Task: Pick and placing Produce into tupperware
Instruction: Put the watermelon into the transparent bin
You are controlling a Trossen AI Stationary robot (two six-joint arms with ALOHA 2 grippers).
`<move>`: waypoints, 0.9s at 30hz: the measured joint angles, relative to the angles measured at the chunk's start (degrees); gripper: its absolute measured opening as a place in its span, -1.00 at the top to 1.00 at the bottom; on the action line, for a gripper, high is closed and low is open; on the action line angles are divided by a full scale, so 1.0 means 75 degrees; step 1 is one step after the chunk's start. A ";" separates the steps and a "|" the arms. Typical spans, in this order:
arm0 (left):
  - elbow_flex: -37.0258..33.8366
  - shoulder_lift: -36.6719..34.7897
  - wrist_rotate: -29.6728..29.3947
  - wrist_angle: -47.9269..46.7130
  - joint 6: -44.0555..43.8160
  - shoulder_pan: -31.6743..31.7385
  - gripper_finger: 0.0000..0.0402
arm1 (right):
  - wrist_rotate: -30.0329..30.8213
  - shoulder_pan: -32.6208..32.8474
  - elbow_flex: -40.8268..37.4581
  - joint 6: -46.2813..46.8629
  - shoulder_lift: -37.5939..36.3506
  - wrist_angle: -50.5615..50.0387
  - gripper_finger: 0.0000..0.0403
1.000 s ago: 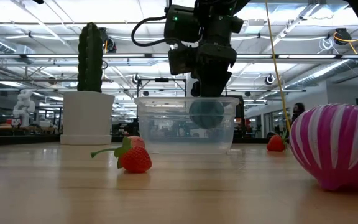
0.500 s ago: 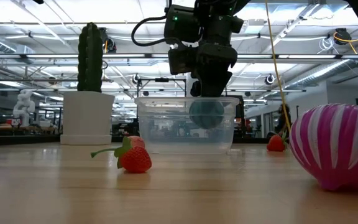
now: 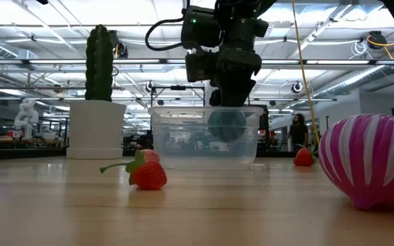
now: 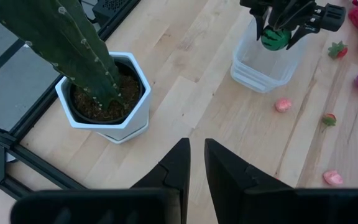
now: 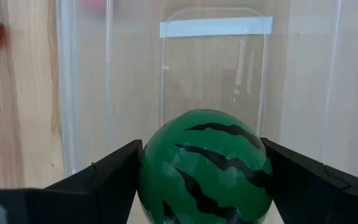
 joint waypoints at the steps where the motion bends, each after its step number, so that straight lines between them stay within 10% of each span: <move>1: 0.0000 -0.0002 0.0000 0.0001 0.0001 -0.0002 0.75 | 0.0000 0.0000 -0.0064 0.0003 0.0001 0.0000 -0.49; 27: 0.0000 -0.0002 -0.0003 0.0001 0.0001 0.0001 0.75 | -0.0017 0.0000 -0.0190 -0.0038 0.0001 0.0241 -0.75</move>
